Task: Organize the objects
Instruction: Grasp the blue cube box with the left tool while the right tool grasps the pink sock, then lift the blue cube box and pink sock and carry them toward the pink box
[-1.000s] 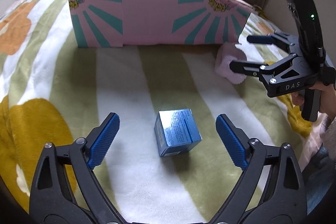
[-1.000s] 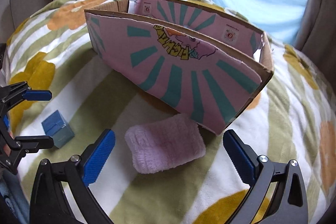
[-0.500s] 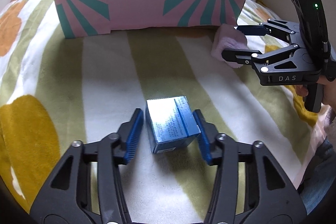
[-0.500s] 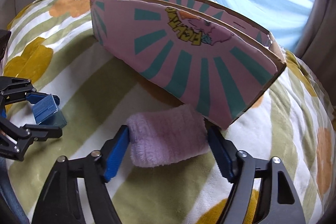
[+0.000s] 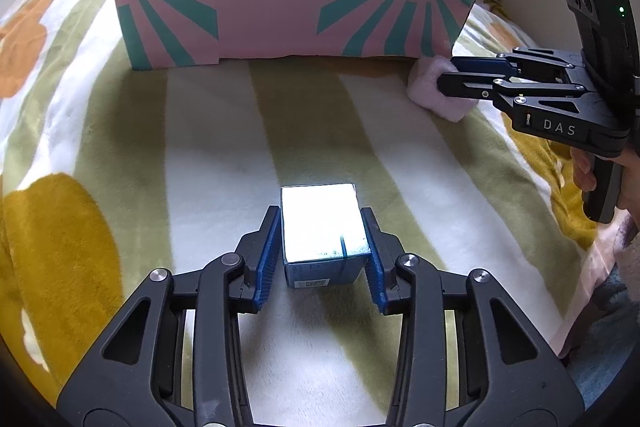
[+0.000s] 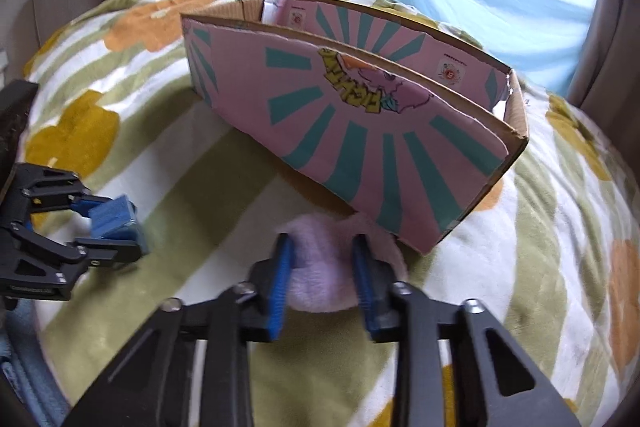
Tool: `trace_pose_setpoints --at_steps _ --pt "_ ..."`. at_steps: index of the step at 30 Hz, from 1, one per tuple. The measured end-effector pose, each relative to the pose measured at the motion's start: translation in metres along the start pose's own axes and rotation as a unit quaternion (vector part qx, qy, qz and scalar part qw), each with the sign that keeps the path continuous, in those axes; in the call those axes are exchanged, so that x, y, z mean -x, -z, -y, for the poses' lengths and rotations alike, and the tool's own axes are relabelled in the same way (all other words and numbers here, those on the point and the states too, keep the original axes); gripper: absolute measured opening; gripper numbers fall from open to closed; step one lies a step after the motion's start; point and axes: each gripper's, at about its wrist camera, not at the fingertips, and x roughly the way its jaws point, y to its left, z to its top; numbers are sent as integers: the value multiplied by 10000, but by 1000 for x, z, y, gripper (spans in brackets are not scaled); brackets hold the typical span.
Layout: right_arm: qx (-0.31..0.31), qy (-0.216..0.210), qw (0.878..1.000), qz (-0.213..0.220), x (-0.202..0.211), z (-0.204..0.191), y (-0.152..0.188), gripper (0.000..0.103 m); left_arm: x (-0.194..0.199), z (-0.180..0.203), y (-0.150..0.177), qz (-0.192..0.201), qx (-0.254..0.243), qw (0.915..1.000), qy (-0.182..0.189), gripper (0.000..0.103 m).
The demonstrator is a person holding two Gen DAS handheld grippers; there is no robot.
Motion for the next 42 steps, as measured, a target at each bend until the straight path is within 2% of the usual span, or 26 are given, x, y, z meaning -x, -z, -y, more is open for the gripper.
trace_pose_setpoints --at_steps 10,12,15,16,17,18,19,20,22,25,26,28,33,38,42 --pt "114 -46 9999 56 5 -10 -3 14 14 -3 -1 73 3 10000 -8 31" --pt "128 -43 9999 33 4 -11 -3 14 13 -5 -1 67 30 10000 -9 31" --pt "55 -5 9997 248 8 -9 0 15 11 -4 2 37 39 10000 -27 31" --pt "9 -81 9998 201 7 -7 0 22 11 -4 3 26 39 10000 -31 31" --pt "-39 -96 9999 86 4 -6 -1 37 11 -5 4 17 41 10000 -27 31" --pt "-69 -56 10000 -2 0 -5 -1 48 9 -5 4 9 42 10000 -24 31" --pt "-99 -21 9999 -4 -1 -5 0 65 9 -5 6 5 41 10000 -25 31" --pt "-157 -3 9999 46 -1 -4 2 70 9 -5 6 3 43 10000 -22 31" --pt "-236 -33 9997 58 -4 -2 4 73 8 -5 6 3 32 10000 -8 31" --pt "-127 439 9988 -157 -19 -1 8 73 7 -5 6 -11 5 10000 -6 31" --pt "-146 450 9987 -179 -23 1 10 73 6 -6 5 -14 5 10000 -6 31" --pt "-352 156 9991 -183 -28 6 13 73 6 -7 5 -21 11 10000 12 31" --pt "-719 -185 9972 -18 -28 16 13 72 6 -7 5 -37 17 10000 15 31" --pt "-793 -323 9963 54 -22 18 13 49 6 -7 5 -37 26 10000 23 31" --pt "-809 -411 9959 50 -20 20 9 37 7 -9 6 -23 97 9999 58 31"
